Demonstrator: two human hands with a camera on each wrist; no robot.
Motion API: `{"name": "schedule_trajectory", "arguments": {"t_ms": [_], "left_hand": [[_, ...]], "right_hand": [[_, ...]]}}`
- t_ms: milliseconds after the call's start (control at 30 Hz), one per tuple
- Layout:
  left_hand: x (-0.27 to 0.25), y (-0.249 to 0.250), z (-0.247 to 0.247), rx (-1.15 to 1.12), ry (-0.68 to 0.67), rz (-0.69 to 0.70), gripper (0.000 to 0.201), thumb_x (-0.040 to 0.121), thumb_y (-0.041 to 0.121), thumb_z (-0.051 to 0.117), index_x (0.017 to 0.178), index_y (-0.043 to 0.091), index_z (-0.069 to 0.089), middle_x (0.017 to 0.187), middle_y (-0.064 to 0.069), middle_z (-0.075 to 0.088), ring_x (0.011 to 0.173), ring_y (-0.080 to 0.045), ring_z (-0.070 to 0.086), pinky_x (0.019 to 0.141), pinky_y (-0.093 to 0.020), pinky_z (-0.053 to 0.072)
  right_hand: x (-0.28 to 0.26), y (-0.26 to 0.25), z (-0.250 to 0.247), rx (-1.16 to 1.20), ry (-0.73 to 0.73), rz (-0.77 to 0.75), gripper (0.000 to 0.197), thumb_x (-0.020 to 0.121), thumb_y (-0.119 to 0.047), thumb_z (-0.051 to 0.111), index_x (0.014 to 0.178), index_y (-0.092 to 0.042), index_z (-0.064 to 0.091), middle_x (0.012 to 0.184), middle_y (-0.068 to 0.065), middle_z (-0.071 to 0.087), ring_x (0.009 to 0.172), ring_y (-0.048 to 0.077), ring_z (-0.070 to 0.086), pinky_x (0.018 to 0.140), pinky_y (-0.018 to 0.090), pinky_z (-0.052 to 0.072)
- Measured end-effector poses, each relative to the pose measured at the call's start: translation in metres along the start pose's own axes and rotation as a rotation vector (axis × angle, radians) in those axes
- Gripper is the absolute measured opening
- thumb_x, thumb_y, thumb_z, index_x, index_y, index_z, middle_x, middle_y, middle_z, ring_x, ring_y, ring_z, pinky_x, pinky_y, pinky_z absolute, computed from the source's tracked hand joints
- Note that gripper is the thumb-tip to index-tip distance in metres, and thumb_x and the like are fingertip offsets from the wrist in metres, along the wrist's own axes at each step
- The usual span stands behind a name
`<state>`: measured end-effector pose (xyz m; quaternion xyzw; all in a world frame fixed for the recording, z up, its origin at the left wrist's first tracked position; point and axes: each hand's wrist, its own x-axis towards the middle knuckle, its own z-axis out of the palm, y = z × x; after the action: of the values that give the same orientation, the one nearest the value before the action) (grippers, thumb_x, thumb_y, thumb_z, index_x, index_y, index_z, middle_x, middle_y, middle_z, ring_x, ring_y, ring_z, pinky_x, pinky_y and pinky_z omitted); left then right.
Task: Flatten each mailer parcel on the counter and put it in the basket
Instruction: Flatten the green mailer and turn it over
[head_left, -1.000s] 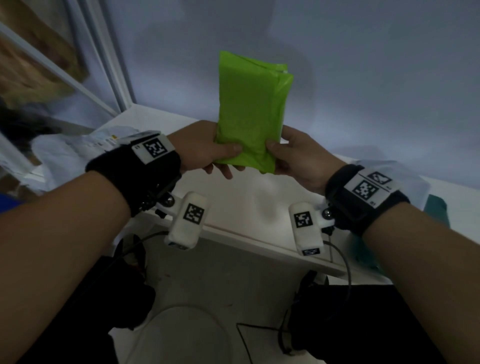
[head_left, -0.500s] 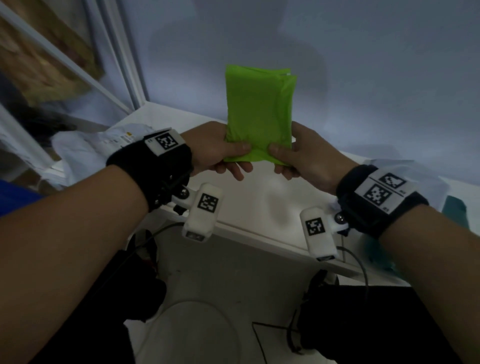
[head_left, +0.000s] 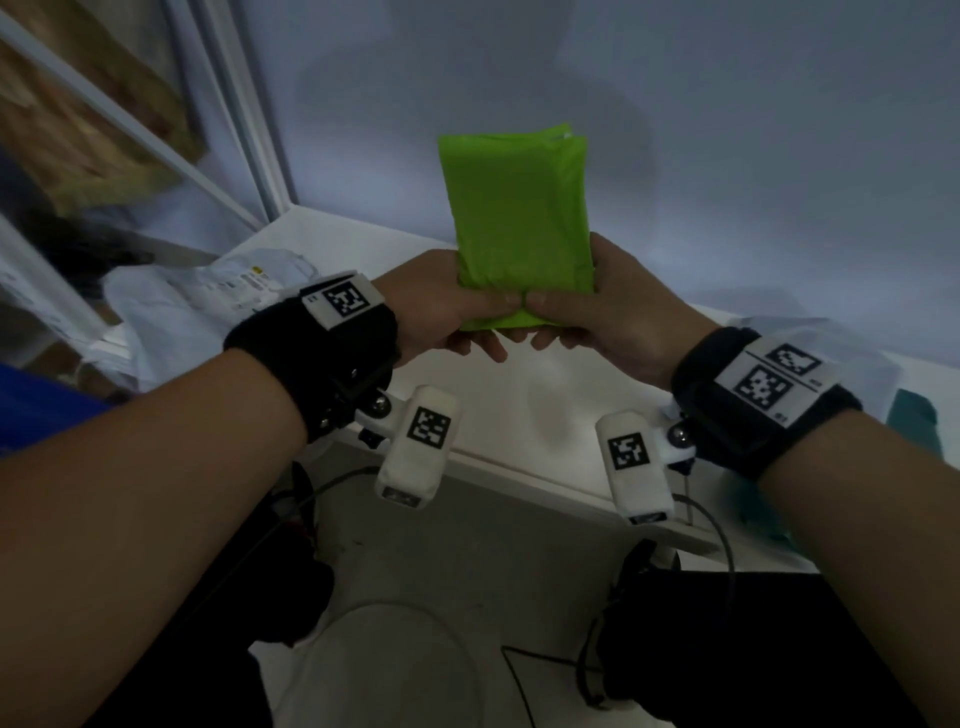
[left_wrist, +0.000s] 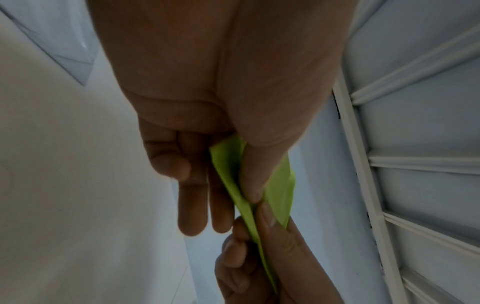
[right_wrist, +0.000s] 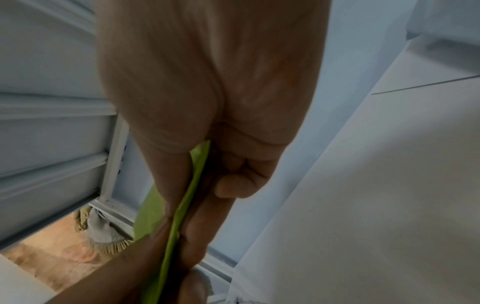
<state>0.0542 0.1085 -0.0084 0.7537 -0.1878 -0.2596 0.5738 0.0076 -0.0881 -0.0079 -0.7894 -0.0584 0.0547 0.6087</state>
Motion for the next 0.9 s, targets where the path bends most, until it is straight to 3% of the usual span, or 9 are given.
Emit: {"name": "schedule_trajectory", "arguments": {"t_ms": [167,367,533,733,900], "left_hand": [[0.001,0.002,-0.002,-0.023,0.016,-0.012,0.019,0.093,0.025,0.062,0.099,0.008,0.068,0.081,-0.007,0.072,0.066,-0.019,0.066,0.056,-0.024,0.044],[0.002,0.008,-0.018,-0.24,0.099,-0.037,0.036,0.094,0.031,0.06,0.125,0.013,0.059,0.105,-0.005,0.07,0.073,-0.02,0.061,0.064,-0.028,0.049],[0.001,0.011,-0.036,-0.205,0.192,-0.032,0.035,0.091,0.034,0.064,0.123,0.021,0.062,0.108,-0.005,0.07,0.075,-0.019,0.064,0.064,-0.026,0.048],[0.002,0.015,-0.042,-0.19,0.208,-0.027,0.034,0.089,0.03,0.066,0.12,0.017,0.065,0.097,-0.006,0.07,0.071,-0.02,0.065,0.06,-0.026,0.046],[0.002,0.011,-0.05,-0.171,0.191,-0.115,0.039,0.092,0.034,0.062,0.121,0.009,0.061,0.109,-0.016,0.069,0.076,-0.028,0.068,0.064,-0.03,0.046]], "right_hand": [[-0.001,-0.001,-0.008,0.049,-0.024,0.02,0.044,0.093,-0.017,0.066,0.131,-0.008,0.045,0.1,0.014,0.071,0.081,0.027,0.07,0.066,0.032,0.051],[-0.004,-0.001,-0.019,-0.012,-0.143,0.109,0.039,0.095,-0.014,0.061,0.13,-0.008,0.046,0.095,0.01,0.072,0.081,0.025,0.07,0.067,0.03,0.053],[-0.006,-0.002,-0.014,-0.182,-0.213,0.131,0.028,0.095,-0.015,0.063,0.121,-0.012,0.055,0.098,0.006,0.074,0.084,0.023,0.073,0.066,0.025,0.055],[-0.005,0.002,-0.02,-0.276,-0.175,0.158,0.013,0.094,-0.016,0.063,0.106,-0.019,0.065,0.092,-0.005,0.074,0.084,0.012,0.071,0.072,0.023,0.053],[-0.005,0.011,-0.026,-0.243,-0.117,0.232,0.015,0.094,-0.018,0.063,0.108,-0.014,0.066,0.096,0.002,0.073,0.08,0.01,0.067,0.075,0.024,0.053]]}}
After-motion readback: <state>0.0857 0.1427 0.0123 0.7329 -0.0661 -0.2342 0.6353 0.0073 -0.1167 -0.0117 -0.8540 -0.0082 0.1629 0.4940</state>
